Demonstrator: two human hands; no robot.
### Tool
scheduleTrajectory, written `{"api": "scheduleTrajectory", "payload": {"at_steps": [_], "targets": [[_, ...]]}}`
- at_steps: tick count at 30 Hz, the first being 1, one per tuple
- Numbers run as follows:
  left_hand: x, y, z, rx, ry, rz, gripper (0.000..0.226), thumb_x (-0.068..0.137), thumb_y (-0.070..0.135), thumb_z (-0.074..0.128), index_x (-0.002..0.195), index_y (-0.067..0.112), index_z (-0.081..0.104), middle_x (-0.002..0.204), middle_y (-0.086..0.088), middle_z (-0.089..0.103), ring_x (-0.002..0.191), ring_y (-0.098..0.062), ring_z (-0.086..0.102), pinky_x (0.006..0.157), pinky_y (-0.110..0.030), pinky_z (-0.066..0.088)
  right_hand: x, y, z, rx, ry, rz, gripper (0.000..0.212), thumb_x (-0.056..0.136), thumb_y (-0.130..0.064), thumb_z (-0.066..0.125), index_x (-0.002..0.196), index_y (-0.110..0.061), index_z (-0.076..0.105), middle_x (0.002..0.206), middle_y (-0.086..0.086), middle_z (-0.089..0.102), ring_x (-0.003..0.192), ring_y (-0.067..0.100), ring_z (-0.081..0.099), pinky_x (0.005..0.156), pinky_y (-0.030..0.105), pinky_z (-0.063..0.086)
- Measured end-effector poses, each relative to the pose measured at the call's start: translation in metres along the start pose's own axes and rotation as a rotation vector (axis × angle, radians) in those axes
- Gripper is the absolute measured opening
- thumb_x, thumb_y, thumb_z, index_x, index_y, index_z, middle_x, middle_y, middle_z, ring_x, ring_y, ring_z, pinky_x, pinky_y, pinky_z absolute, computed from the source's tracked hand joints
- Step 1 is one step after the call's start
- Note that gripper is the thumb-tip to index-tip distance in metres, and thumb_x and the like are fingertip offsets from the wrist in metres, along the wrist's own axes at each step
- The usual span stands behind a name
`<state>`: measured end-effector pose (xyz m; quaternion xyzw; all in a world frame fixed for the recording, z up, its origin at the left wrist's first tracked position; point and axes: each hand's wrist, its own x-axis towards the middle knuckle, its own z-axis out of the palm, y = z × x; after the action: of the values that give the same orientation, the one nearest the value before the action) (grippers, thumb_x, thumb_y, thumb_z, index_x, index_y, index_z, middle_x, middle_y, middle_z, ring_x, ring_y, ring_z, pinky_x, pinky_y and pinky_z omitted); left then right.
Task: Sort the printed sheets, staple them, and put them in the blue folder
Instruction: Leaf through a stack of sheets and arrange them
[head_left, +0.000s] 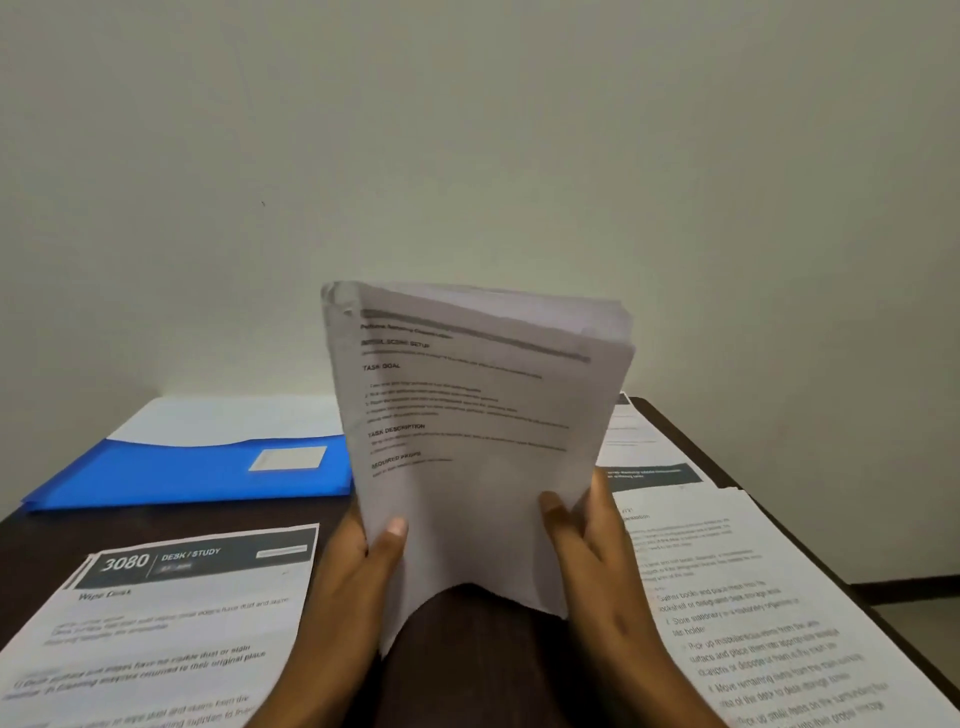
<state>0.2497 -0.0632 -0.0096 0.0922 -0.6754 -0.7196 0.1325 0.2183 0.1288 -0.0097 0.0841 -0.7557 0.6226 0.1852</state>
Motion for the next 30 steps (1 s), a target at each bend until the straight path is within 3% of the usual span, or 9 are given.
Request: {"api": "scheduleTrajectory", "payload": {"at_steps": [3, 5, 8, 11, 14, 17, 22, 26, 30], "targets": [[0.000, 0.002, 0.002, -0.086, 0.023, -0.042, 0.024, 0.103, 0.045, 0.058, 0.126, 0.050, 0.054, 0.114, 0.013, 0.071, 0.103, -0.013, 0.068, 0.081, -0.035, 0.055, 0.000, -0.003, -0.002, -0.005, -0.025, 0.019, 0.017, 0.108, -0.028, 0.054, 0.120, -0.040, 0.051, 0.104, -0.050, 0.057, 0.103, -0.021, 0.056, 0.070, 0.001, 0.048], [-0.001, 0.002, 0.002, -0.057, 0.018, -0.044, 0.023, 0.103, 0.043, 0.058, 0.125, 0.049, 0.052, 0.109, 0.016, 0.069, 0.100, -0.011, 0.066, 0.074, -0.030, 0.052, -0.001, -0.004, -0.002, -0.014, -0.052, 0.042, 0.023, 0.107, -0.024, 0.054, 0.118, -0.044, 0.050, 0.101, -0.055, 0.055, 0.102, -0.026, 0.054, 0.071, -0.001, 0.046], [-0.004, 0.004, -0.002, 0.040, -0.052, -0.070, 0.026, 0.099, 0.053, 0.056, 0.124, 0.049, 0.051, 0.110, 0.019, 0.066, 0.097, -0.011, 0.065, 0.074, -0.026, 0.050, 0.000, -0.001, -0.003, -0.023, -0.008, 0.061, 0.032, 0.108, -0.030, 0.055, 0.129, -0.053, 0.050, 0.118, -0.041, 0.063, 0.111, -0.013, 0.061, 0.092, 0.018, 0.053], [-0.005, 0.011, -0.007, 0.069, -0.092, -0.033, 0.015, 0.098, 0.054, 0.056, 0.112, 0.051, 0.054, 0.101, 0.025, 0.073, 0.092, -0.001, 0.071, 0.074, -0.023, 0.052, 0.001, 0.004, -0.006, -0.073, 0.023, 0.067, 0.054, 0.094, -0.058, 0.054, 0.146, -0.054, 0.042, 0.139, -0.026, 0.059, 0.128, 0.005, 0.059, 0.111, 0.047, 0.049], [-0.007, 0.016, -0.005, 0.128, -0.121, -0.037, 0.006, 0.098, 0.052, 0.057, 0.103, 0.049, 0.054, 0.101, 0.022, 0.073, 0.096, -0.006, 0.070, 0.081, -0.026, 0.053, -0.001, 0.001, -0.004, -0.102, 0.009, 0.082, 0.064, 0.091, -0.058, 0.053, 0.152, -0.048, 0.038, 0.145, -0.024, 0.055, 0.133, 0.005, 0.055, 0.117, 0.050, 0.045], [-0.011, 0.024, -0.004, 0.188, -0.142, -0.050, 0.008, 0.099, 0.054, 0.053, 0.103, 0.047, 0.053, 0.085, 0.041, 0.068, 0.084, 0.011, 0.068, 0.068, -0.016, 0.048, -0.003, -0.005, -0.003, -0.095, 0.014, 0.074, 0.051, 0.095, -0.054, 0.052, 0.145, -0.048, 0.045, 0.138, -0.022, 0.061, 0.127, 0.005, 0.060, 0.111, 0.048, 0.051], [-0.020, 0.046, -0.016, 0.189, -0.155, -0.180, 0.033, 0.083, 0.067, 0.057, 0.107, 0.045, 0.052, 0.099, 0.013, 0.076, 0.087, -0.013, 0.075, 0.068, -0.027, 0.053, -0.002, -0.022, -0.023, -0.232, -0.001, 0.117, 0.020, 0.105, -0.033, 0.057, 0.125, -0.035, 0.058, 0.116, -0.016, 0.069, 0.104, 0.008, 0.068, 0.093, 0.048, 0.060], [-0.030, 0.040, -0.029, 0.239, -0.219, -0.225, 0.020, 0.102, 0.047, 0.054, 0.113, 0.038, 0.068, 0.104, 0.015, 0.081, 0.095, -0.010, 0.078, 0.094, -0.038, 0.059, -0.018, -0.023, -0.046, -0.383, -0.114, 0.236, 0.008, 0.101, -0.026, 0.058, 0.106, -0.031, 0.062, 0.100, -0.013, 0.071, 0.090, 0.010, 0.067, 0.072, 0.036, 0.053], [-0.026, 0.009, -0.034, 0.449, -0.146, -0.241, 0.015, 0.109, 0.030, 0.053, 0.112, 0.040, 0.064, 0.095, 0.031, 0.076, 0.088, 0.000, 0.076, 0.076, -0.022, 0.058, -0.037, -0.008, -0.047, -0.557, -0.226, 0.284, 0.012, 0.097, -0.023, 0.061, 0.107, -0.029, 0.061, 0.100, -0.010, 0.069, 0.094, 0.012, 0.065, 0.073, 0.032, 0.047]]}}
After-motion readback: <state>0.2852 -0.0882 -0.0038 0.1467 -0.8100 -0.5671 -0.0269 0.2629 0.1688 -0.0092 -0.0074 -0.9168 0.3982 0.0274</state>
